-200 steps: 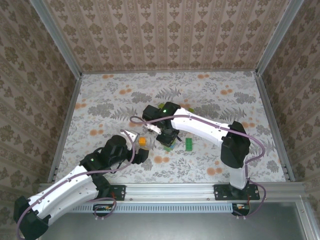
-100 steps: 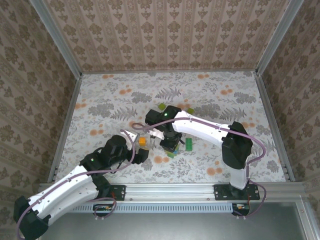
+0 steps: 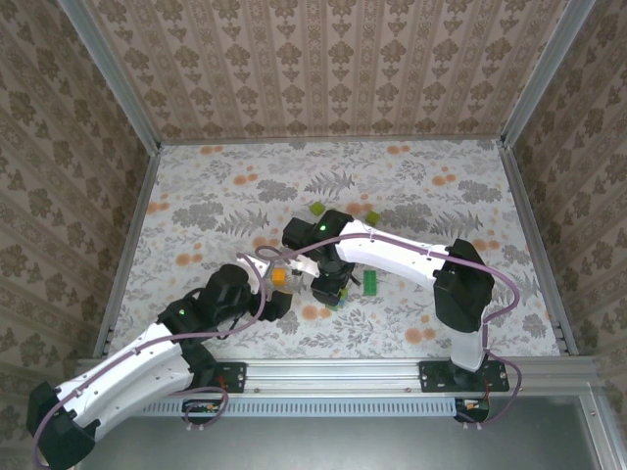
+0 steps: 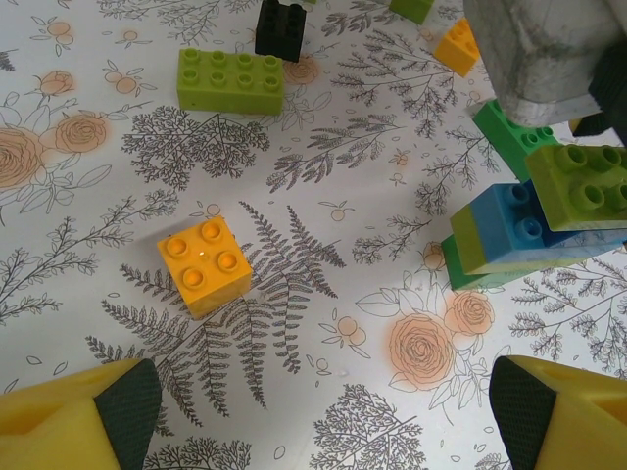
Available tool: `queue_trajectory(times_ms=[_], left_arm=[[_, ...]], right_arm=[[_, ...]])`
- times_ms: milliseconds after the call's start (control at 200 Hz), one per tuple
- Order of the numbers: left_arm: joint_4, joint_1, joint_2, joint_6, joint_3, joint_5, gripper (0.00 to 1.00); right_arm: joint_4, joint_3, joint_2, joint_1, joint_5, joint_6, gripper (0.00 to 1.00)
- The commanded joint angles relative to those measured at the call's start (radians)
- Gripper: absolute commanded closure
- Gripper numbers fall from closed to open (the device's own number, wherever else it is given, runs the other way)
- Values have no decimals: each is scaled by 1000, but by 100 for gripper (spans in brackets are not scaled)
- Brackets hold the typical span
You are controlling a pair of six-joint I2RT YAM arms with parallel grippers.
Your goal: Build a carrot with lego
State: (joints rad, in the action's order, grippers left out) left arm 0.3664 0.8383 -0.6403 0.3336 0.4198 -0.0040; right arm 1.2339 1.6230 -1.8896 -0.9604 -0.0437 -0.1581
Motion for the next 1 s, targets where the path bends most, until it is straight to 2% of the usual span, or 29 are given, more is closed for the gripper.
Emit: queue_trajectory(times_ms=[0, 175, 425, 485, 515, 690, 835, 995], left_arm=[[-6, 10, 1, -26, 0, 11, 10], [-8, 10, -3, -28, 2, 17, 10], [-21, 11, 1, -34, -2, 49, 10], [-35, 12, 9, -38, -4, 79, 4], [-45, 13, 14, -40, -7, 96, 0], [-95, 32, 70, -52, -30, 159, 0], [-145, 88, 132, -85, -56, 163, 0], [-296, 179, 76, -97, -107, 32, 0]], right_arm=[[8, -11, 42, -6, 9, -14, 34], [-1, 0, 103, -5, -6, -6, 28], [-3, 30, 224, 35, -123, 80, 21], [-25, 26, 256, 70, -133, 137, 21], [-40, 17, 276, 94, -131, 165, 21], [-164, -135, 392, 227, -123, 259, 21], [-229, -246, 436, 269, -115, 262, 21], [-280, -329, 471, 291, -96, 259, 21]])
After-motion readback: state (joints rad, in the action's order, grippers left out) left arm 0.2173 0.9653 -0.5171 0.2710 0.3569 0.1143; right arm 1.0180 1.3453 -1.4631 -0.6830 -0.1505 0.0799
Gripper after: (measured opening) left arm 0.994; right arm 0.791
